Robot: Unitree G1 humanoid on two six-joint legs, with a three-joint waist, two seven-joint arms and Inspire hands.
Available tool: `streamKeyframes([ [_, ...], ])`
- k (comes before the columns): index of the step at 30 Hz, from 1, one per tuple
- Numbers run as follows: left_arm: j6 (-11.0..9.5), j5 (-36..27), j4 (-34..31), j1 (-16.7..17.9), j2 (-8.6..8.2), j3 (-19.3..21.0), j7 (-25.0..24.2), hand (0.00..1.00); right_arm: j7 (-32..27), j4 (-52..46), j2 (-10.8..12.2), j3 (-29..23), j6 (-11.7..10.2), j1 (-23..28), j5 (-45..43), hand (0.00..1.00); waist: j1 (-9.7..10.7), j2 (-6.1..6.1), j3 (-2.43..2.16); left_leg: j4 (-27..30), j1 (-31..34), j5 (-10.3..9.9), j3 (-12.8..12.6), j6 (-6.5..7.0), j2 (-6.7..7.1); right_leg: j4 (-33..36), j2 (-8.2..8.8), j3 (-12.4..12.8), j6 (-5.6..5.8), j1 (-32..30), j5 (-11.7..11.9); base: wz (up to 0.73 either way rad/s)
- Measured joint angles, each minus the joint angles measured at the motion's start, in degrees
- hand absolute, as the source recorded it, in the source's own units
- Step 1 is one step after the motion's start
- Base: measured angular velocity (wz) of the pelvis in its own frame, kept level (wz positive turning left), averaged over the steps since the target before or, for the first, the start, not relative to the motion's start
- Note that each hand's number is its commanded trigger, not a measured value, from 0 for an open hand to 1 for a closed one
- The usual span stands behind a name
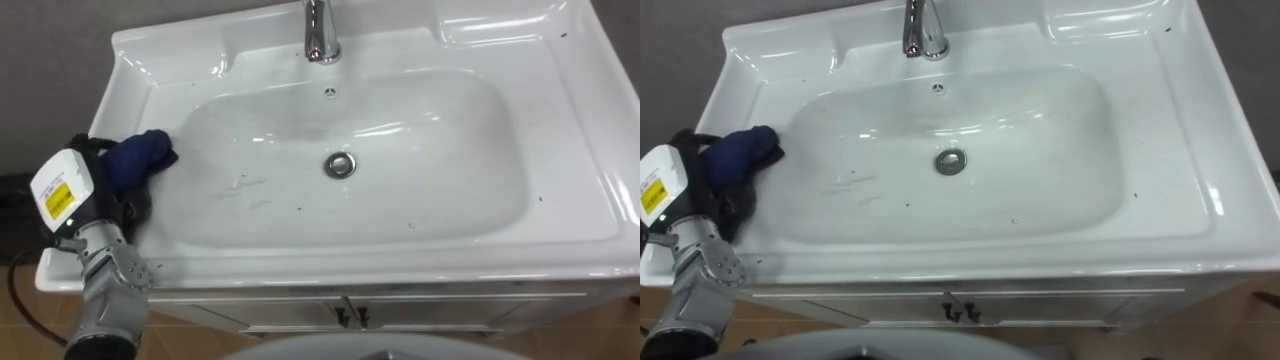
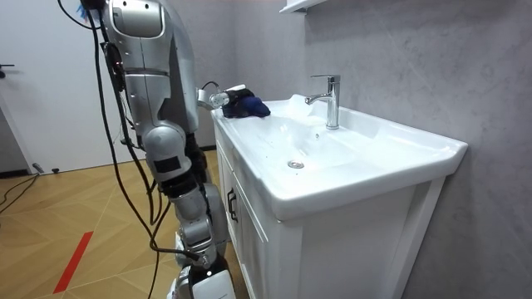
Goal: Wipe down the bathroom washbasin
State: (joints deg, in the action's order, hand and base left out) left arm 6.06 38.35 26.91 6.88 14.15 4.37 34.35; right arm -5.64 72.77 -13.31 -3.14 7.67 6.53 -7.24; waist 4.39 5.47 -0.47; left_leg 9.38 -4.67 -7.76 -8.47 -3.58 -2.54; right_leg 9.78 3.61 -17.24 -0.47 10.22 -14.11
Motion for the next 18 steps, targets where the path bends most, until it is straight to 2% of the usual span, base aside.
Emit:
streamKeyframes([
  [4, -0.09, 0.14, 0.00, -0.02, 0.00, 0.00, 0.00, 0.00, 0.02, 0.00, 0.04, -0.28, -0.05, -0.93, 0.27, 0.00, -0.05, -0.01, 0.01, 0.00, 0.07, 0.00, 0.00, 0.00, 0.00, -0.11, 0.00, 0.07, 0.01, -0.14, -0.01, 0.00],
  [10, -0.19, 4.01, -0.10, -0.18, 0.02, 0.00, 0.00, 0.00, -0.01, -0.18, 0.05, -0.26, -0.24, -0.96, 0.22, 0.00, -0.09, -0.03, 0.04, 0.02, 0.14, 0.00, 0.00, 0.00, 0.02, -0.12, -0.02, 0.07, 0.01, -0.14, -0.01, 0.00],
  [18, -0.18, 4.04, -0.59, -0.86, 0.60, 0.00, 0.00, 0.00, 0.03, 0.35, 0.11, -0.22, -0.22, -0.95, 0.20, 0.00, 0.06, -0.21, 0.17, 0.02, 0.15, 0.00, 0.16, 0.00, 0.06, -0.12, -0.02, 0.06, 0.01, -0.08, -0.01, 0.00],
])
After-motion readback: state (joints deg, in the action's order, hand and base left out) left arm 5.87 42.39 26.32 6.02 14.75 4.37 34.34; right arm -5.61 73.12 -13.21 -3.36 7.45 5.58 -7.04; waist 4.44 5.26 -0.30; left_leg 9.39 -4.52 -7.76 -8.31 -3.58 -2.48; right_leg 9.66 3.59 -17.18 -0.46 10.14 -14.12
